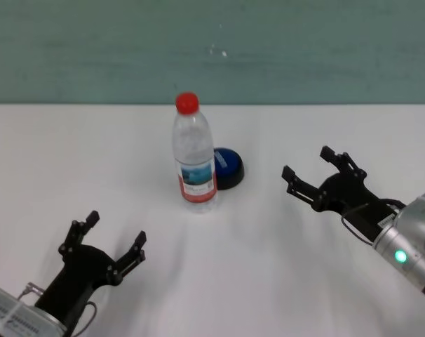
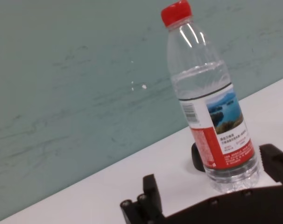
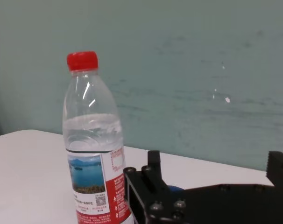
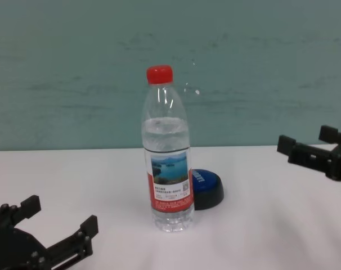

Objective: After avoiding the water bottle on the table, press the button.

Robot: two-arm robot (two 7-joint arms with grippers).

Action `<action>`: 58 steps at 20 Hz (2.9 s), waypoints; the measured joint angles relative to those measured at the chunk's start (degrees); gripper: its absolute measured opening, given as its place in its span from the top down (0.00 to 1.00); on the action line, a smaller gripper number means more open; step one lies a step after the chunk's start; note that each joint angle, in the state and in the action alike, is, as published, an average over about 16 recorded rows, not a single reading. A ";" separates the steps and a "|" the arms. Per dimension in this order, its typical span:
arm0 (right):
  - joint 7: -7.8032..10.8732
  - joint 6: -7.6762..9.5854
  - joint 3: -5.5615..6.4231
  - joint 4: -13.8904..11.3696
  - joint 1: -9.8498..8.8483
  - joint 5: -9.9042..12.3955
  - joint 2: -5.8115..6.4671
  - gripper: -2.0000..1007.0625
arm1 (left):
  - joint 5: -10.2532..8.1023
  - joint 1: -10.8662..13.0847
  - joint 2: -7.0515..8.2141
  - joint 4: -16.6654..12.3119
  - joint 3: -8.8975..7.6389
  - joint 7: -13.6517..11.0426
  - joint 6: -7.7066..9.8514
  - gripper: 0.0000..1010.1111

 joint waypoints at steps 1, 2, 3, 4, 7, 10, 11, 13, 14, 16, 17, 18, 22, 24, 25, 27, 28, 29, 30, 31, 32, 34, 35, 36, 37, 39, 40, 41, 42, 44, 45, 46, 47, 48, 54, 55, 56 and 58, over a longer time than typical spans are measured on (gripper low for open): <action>-0.43 -0.11 -0.05 0.06 -0.35 -0.30 -0.41 0.00 | 0.00 0.00 0.00 0.00 0.00 0.00 0.00 0.01; -0.82 -0.21 -0.11 0.18 -0.65 -0.62 -0.82 0.00 | 0.00 0.00 0.00 0.00 0.00 0.00 0.00 0.01; -1.12 -0.28 -0.19 0.33 -0.90 -0.94 -1.20 0.00 | 0.00 0.00 0.00 0.00 0.00 0.00 0.00 0.01; -1.25 -0.33 -0.29 0.52 -1.09 -1.20 -1.55 0.00 | 0.00 0.00 0.00 0.00 0.00 0.00 0.00 0.01; -1.23 -0.44 -0.72 1.17 -1.47 -1.93 -2.33 0.00 | 0.00 0.00 0.00 0.00 0.00 0.00 0.00 0.01; -0.80 -0.51 -1.24 1.68 -1.69 -2.60 -2.72 0.00 | 0.00 0.00 0.00 0.00 0.00 0.00 0.00 0.01; -0.52 -0.50 -1.41 1.80 -1.73 -2.73 -2.74 0.00 | 0.00 0.00 0.00 0.00 0.00 0.00 0.00 0.01; 0.19 -0.53 -1.71 2.03 -1.83 -2.79 -2.64 0.00 | 0.00 0.00 0.00 0.00 0.00 0.00 0.00 0.01; 0.61 -0.62 -1.84 2.12 -1.89 -2.74 -2.53 0.00 | 0.00 0.00 0.00 0.00 0.00 0.00 0.00 0.01; 1.58 -0.86 -2.05 2.27 -2.03 -2.48 -2.20 0.00 | 0.00 0.00 0.00 0.00 0.00 0.00 0.00 0.01; 2.11 -1.03 -2.16 2.32 -2.10 -2.29 -1.98 0.00 | 0.00 0.00 0.00 0.00 0.00 0.00 0.00 0.01; 2.63 -1.21 -2.27 2.37 -2.15 -2.10 -1.74 0.00 | 0.00 0.00 0.00 0.00 0.00 0.00 0.00 0.01; 4.24 -2.19 -2.64 2.60 -2.21 -1.50 -0.87 0.00 | 0.00 0.00 0.00 0.00 0.00 0.00 0.00 0.01; 4.63 -2.59 -2.72 2.70 -2.26 -1.29 -0.61 0.00 | 0.00 0.00 0.00 0.00 0.00 0.00 0.00 0.01; 4.79 -2.78 -2.74 2.75 -2.28 -1.19 -0.50 0.00 | 0.00 0.00 0.00 0.00 0.00 0.00 0.00 0.01; 5.05 -3.11 -2.75 2.85 -2.29 -1.01 -0.33 0.00 | 0.00 0.00 0.00 0.00 0.00 0.00 0.00 0.01; 5.19 -3.29 -2.75 2.91 -2.28 -0.93 -0.29 0.00 | 0.00 0.00 0.00 0.00 0.00 0.00 0.00 0.01; 5.27 -3.48 -2.74 2.96 -2.27 -0.87 -0.26 0.00 | 0.00 0.00 0.00 0.00 0.00 0.00 0.00 0.01; 5.31 -3.69 -2.74 3.02 -2.27 -0.85 -0.26 0.00 | 0.00 0.00 0.00 0.00 0.00 0.00 0.00 0.01; 5.35 -3.89 -2.74 3.08 -2.29 -0.84 -0.26 0.00 | 0.00 0.00 0.00 0.00 0.00 0.00 0.00 0.01; 5.35 -4.08 -2.73 3.11 -2.33 -0.85 -0.26 0.00 | 0.00 0.00 0.00 0.00 0.00 0.00 0.00 0.01; 5.28 -4.36 -2.68 3.11 -2.49 -0.92 -0.23 0.00 | 0.00 0.00 0.00 0.00 0.00 0.00 0.00 0.01; 5.19 -4.42 -2.64 3.07 -2.63 -0.96 -0.22 0.00 | 0.00 0.00 0.00 0.00 0.00 0.00 0.00 0.01; 5.10 -4.49 -2.60 3.04 -2.77 -1.02 -0.20 0.00 | 0.00 0.00 0.00 0.00 0.00 0.00 0.00 0.01; 5.02 -4.56 -2.56 3.02 -2.92 -1.08 -0.18 0.00 | 0.00 0.00 0.00 0.00 0.00 0.00 0.00 0.01; 4.90 -4.71 -2.50 3.03 -3.17 -1.21 -0.12 0.00 | 0.00 0.00 0.00 0.00 0.00 0.00 0.00 0.01; 4.87 -4.81 -2.47 3.05 -3.29 -1.27 -0.08 0.00 | 0.00 0.00 0.00 0.00 0.00 0.00 0.00 0.01; 4.85 -4.90 -2.44 3.08 -3.41 -1.34 -0.03 0.00 | 0.00 0.00 0.00 0.00 0.00 0.00 0.00 0.01; 4.86 -5.01 -2.42 3.12 -3.53 -1.39 0.02 0.00 | 0.00 0.00 0.00 0.00 0.00 0.00 0.00 0.01; 4.86 -5.21 -2.36 3.21 -3.77 -1.48 0.12 0.00 | 0.00 0.00 0.00 0.00 0.00 0.00 0.00 0.01; 4.91 -5.28 -2.33 3.24 -3.87 -1.48 0.18 0.00 | 0.00 0.00 0.00 0.00 0.00 0.00 0.00 0.01; 4.99 -5.32 -2.30 3.26 -3.95 -1.45 0.25 0.00 | 0.00 0.00 0.00 0.00 0.00 0.00 0.00 0.01; 5.08 -5.34 -2.28 3.27 -4.01 -1.40 0.31 0.00 | 0.00 0.00 0.00 0.00 0.00 0.00 0.00 0.01; 5.19 -5.36 -2.27 3.28 -4.05 -1.34 0.36 0.00 | 0.00 0.00 0.00 0.00 0.00 0.00 0.00 0.01; 5.73 -5.50 -2.42 3.45 -3.99 -0.81 0.34 0.00 | 0.00 0.00 0.00 0.00 0.00 0.00 0.00 0.01; 5.76 -5.55 -2.41 3.46 -3.98 -0.64 0.28 0.00 | 0.00 0.00 0.00 0.00 0.00 0.00 0.00 0.01; 5.77 -5.59 -2.39 3.46 -3.98 -0.48 0.22 0.00 | 0.00 0.00 0.00 0.00 0.00 0.00 0.00 0.01; 5.68 -5.66 -2.32 3.47 -3.96 -0.17 0.05 0.00 | 0.00 0.00 0.00 0.00 0.00 0.00 0.00 0.01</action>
